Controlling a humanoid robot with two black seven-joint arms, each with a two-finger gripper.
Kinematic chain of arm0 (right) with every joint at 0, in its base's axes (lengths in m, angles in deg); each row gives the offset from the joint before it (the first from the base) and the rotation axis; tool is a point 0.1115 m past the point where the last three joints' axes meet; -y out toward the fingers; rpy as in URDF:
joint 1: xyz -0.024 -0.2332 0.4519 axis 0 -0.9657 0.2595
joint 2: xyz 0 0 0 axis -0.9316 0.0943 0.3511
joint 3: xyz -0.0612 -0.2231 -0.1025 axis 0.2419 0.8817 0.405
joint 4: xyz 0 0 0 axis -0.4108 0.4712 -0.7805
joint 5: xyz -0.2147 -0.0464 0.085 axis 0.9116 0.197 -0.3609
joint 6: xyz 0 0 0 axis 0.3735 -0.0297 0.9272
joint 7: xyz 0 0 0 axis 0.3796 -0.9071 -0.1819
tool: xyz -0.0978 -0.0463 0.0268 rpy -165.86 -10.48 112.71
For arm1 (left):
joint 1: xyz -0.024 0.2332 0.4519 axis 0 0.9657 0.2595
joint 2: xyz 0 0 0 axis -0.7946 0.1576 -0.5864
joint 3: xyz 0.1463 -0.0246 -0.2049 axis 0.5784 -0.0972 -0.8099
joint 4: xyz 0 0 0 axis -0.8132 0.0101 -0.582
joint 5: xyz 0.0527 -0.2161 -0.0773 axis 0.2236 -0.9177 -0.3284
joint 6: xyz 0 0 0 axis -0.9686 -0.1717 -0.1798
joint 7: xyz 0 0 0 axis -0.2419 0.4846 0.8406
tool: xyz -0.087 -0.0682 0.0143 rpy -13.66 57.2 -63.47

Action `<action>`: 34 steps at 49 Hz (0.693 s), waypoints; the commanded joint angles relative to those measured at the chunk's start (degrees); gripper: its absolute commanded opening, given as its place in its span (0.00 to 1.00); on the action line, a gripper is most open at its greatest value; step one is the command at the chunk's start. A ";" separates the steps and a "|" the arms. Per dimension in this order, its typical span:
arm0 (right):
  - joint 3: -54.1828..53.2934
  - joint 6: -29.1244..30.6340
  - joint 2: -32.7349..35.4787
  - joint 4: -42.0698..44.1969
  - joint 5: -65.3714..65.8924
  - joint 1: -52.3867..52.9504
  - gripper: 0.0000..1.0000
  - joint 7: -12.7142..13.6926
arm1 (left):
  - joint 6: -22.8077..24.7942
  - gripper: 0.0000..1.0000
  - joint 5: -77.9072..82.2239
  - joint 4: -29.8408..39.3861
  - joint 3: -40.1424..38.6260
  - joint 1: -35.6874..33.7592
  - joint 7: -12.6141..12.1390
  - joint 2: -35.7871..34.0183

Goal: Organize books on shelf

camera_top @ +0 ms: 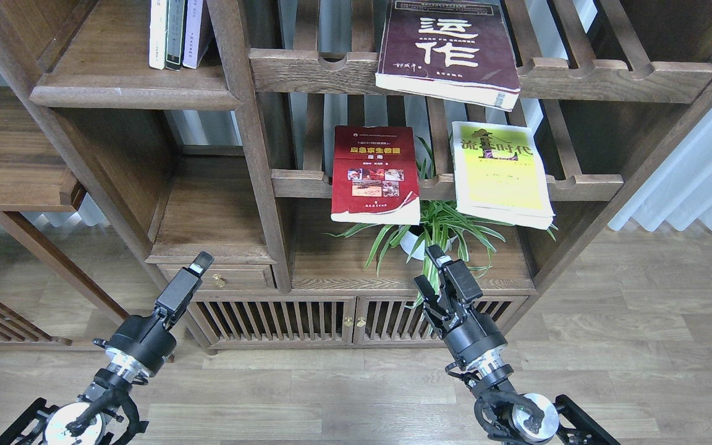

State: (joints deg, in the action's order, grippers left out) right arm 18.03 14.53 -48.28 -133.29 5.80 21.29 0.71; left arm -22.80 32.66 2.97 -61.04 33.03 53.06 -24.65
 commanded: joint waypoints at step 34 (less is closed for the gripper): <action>-6.62 0.00 0.00 2.20 -0.08 3.46 0.99 -0.93 | 0.00 1.00 -3.04 -0.27 -1.54 0.05 0.11 -0.08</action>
State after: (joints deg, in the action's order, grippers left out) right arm 13.15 14.53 -48.28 -131.55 5.68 23.23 -0.21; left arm -22.80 31.39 2.94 -62.49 33.38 53.35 -24.65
